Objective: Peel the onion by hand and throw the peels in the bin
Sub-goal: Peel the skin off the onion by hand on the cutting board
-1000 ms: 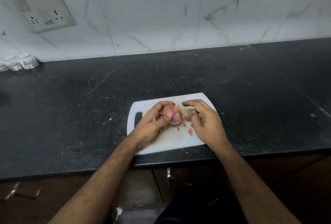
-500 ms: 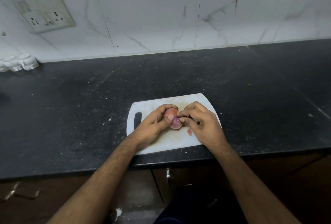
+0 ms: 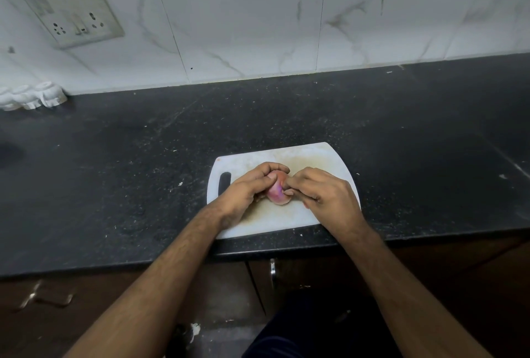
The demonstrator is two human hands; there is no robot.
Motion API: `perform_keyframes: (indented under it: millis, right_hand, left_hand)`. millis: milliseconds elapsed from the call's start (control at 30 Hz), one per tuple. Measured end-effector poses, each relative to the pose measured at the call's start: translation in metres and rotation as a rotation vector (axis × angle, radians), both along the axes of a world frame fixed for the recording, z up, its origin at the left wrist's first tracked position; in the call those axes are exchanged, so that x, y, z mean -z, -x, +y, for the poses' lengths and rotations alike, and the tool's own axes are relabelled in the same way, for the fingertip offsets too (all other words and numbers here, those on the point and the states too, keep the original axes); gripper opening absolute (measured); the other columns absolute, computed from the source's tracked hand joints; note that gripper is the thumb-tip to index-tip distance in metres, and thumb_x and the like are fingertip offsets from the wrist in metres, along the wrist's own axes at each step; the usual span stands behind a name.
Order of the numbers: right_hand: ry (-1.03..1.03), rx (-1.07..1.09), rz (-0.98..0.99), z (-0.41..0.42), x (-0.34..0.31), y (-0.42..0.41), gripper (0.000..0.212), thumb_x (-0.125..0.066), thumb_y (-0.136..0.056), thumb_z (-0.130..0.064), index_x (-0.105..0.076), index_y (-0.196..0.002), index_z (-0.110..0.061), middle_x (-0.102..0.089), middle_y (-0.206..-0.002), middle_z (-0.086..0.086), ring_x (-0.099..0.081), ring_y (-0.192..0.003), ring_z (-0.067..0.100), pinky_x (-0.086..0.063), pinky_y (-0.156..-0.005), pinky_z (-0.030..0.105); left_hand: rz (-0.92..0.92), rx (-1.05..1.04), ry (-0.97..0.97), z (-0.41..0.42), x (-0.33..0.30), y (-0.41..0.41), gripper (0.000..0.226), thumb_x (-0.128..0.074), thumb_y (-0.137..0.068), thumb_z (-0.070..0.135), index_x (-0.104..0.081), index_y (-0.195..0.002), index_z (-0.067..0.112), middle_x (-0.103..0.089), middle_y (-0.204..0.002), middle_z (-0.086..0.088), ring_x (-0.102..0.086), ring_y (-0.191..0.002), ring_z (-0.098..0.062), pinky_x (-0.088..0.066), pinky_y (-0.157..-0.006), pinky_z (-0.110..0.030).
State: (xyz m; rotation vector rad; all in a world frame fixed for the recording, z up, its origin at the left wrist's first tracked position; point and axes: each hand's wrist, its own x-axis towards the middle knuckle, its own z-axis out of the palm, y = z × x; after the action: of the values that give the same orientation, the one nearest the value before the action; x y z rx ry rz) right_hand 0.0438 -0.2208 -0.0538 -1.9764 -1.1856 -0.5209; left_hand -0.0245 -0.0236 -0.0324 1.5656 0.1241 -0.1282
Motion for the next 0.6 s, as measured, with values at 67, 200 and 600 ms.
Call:
perform_keyframes:
  millis: [67,200,600]
  right_hand:
    - [-0.016,-0.012,-0.033,-0.0006,0.0018,0.0012,0.016,-0.08,-0.089,-0.012,-0.079,-0.105,-0.016,-0.073,-0.097,-0.009,-0.068,-0.088,0.006,-0.059,-0.071,0.029]
    - [0.021,0.029,-0.139,0.0005,0.0017,0.0031,0.016,-0.076,-0.092,-0.011,-0.076,-0.106,-0.02,-0.072,-0.1,-0.011,-0.068,-0.086,0.011,-0.057,-0.058,0.033]
    - [0.218,0.15,-0.337,0.005,0.0009,0.0047,0.024,-0.073,-0.091,-0.006,-0.07,-0.108,-0.023,-0.065,-0.092,-0.008,-0.053,-0.074,0.013,-0.042,-0.044,0.031]
  left_hand:
    - [-0.003,-0.012,0.006,0.0004,0.0007,-0.0004,0.025,-0.05,-0.109,0.022,-0.066,-0.127,0.019,-0.076,-0.116,0.0,-0.07,-0.107,-0.011,-0.052,-0.084,-0.015]
    - [-0.017,-0.019,-0.016,0.0006,0.0014,-0.0007,0.035,-0.052,-0.099,0.033,-0.068,-0.127,0.019,-0.077,-0.115,0.0,-0.07,-0.111,-0.016,-0.052,-0.099,-0.029]
    - [-0.055,-0.005,-0.034,-0.0028,0.0069,-0.0052,0.033,-0.049,-0.097,0.03,-0.066,-0.121,0.014,-0.075,-0.106,0.001,-0.068,-0.104,-0.013,-0.05,-0.097,-0.028]
